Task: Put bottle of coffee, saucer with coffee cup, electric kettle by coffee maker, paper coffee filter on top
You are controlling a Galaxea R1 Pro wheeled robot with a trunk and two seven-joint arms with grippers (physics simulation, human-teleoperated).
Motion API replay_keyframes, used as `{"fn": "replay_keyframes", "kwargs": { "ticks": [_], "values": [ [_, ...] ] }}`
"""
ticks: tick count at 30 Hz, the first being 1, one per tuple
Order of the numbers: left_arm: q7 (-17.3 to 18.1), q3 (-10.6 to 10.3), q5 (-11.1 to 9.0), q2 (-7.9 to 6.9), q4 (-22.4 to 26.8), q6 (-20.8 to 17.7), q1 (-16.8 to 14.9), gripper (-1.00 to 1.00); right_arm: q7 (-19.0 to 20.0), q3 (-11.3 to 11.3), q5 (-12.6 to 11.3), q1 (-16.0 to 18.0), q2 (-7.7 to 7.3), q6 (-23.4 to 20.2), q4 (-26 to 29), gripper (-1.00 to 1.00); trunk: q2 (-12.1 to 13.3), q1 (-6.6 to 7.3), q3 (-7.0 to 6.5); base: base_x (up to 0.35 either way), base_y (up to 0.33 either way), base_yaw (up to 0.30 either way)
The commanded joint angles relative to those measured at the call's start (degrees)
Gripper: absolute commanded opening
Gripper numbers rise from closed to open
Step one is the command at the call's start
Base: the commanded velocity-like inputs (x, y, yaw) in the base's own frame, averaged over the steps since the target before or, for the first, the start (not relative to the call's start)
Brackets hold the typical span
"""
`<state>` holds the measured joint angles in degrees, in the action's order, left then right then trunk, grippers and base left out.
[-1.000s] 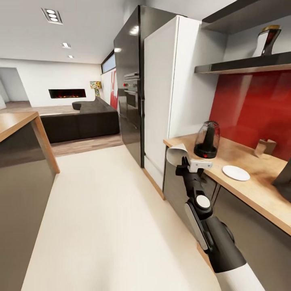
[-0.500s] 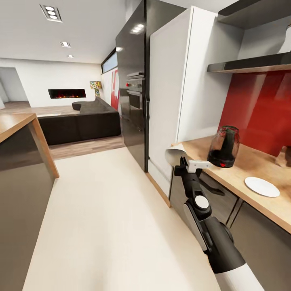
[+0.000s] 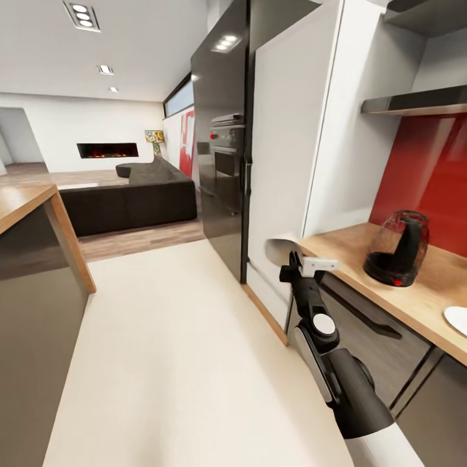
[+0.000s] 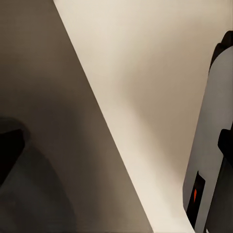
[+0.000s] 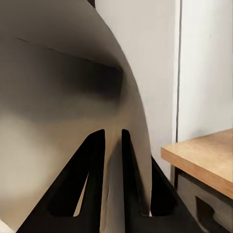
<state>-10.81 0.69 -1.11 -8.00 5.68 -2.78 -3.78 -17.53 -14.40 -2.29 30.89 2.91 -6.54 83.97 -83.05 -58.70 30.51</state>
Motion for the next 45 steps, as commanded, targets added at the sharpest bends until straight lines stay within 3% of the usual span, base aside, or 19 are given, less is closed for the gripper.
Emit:
{"fn": "replay_keyframes", "kwargs": {
  "ticks": [1,10,23,45],
  "values": [
    [-0.1,0.1,-0.1,0.01,0.1,-0.3,0.0,1.00,-0.3,-0.1,-0.4,0.0,-0.01,-0.2,0.1,-1.00,0.0,-0.03,0.06,0.292,0.225,0.000],
    [-0.1,0.0,-0.1,0.01,0.1,-0.3,0.0,1.00,-0.3,-0.1,-0.4,0.0,-0.01,-0.2,0.1,-1.00,0.0,-0.03,0.06,0.285,0.230,-0.044],
    [-0.1,0.0,-0.1,0.24,0.1,-0.3,-0.1,1.00,-0.3,-0.1,-0.4,0.0,-0.01,-0.2,0.1,-1.00,0.0,-0.03,0.06,0.250,0.189,-0.279],
    [-0.1,0.0,0.1,0.30,0.1,-0.3,-0.3,1.00,-0.2,-0.2,-0.5,0.0,0.04,-0.2,0.3,-1.00,0.0,-0.03,0.06,0.047,0.034,-0.296]
  ]
}}
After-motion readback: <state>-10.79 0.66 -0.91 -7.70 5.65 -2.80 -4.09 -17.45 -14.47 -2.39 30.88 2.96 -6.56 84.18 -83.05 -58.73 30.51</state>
